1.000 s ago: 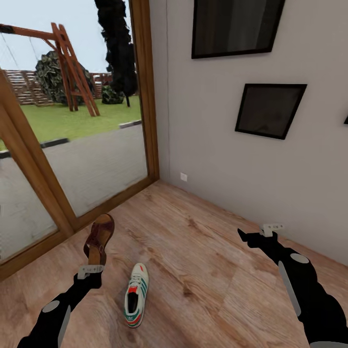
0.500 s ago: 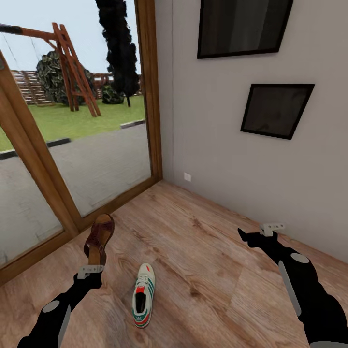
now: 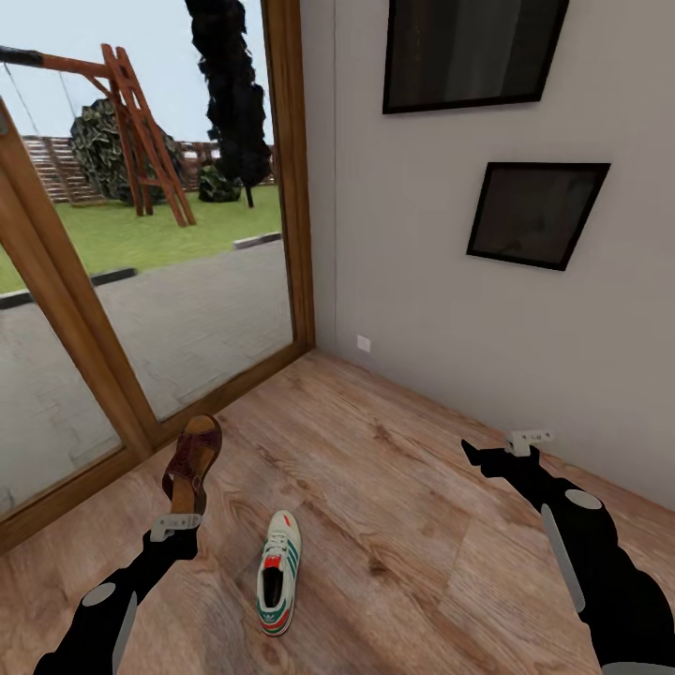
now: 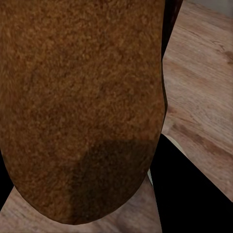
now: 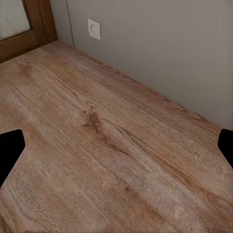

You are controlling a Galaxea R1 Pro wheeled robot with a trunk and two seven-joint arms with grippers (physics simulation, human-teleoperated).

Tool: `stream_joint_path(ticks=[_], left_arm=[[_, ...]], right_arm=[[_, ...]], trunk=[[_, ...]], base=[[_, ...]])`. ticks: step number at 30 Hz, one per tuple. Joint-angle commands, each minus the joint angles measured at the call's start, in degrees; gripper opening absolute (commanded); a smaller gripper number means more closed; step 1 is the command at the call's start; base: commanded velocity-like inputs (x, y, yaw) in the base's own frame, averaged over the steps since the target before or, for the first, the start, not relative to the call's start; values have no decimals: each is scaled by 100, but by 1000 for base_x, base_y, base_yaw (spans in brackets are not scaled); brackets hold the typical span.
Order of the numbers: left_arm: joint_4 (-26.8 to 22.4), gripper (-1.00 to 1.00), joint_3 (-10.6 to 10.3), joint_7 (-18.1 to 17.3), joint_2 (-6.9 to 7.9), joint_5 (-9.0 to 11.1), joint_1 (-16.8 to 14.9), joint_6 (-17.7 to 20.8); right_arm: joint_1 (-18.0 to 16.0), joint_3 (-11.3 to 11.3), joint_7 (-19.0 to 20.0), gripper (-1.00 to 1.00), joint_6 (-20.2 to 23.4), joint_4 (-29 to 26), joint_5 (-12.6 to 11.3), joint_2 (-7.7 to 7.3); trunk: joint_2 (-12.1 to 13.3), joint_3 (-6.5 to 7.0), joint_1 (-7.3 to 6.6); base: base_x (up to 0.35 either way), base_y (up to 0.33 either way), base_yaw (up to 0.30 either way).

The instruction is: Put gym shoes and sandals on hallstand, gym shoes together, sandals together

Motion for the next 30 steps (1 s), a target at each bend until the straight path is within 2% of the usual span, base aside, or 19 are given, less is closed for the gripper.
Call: stream_joint_path(ticks=[1, 10, 30], left_arm=[[2, -100, 26, -17, -4, -66, -6, -48], [2, -100, 26, -17, -4, -66, -6, -48], [-3, -100, 21, -30, -4, -66, -6, -57]], right_arm=[[-3, -9, 34, 100, 31, -6, 11, 1], [-3, -9, 34, 100, 31, 1, 11, 1], [-3, -9, 34, 100, 31, 11, 11, 1]], trunk=[[-2, -5, -1], [-2, -5, -1], [-2, -21, -1]], base=[[0, 0, 0], [0, 0, 93], [0, 0, 257]])
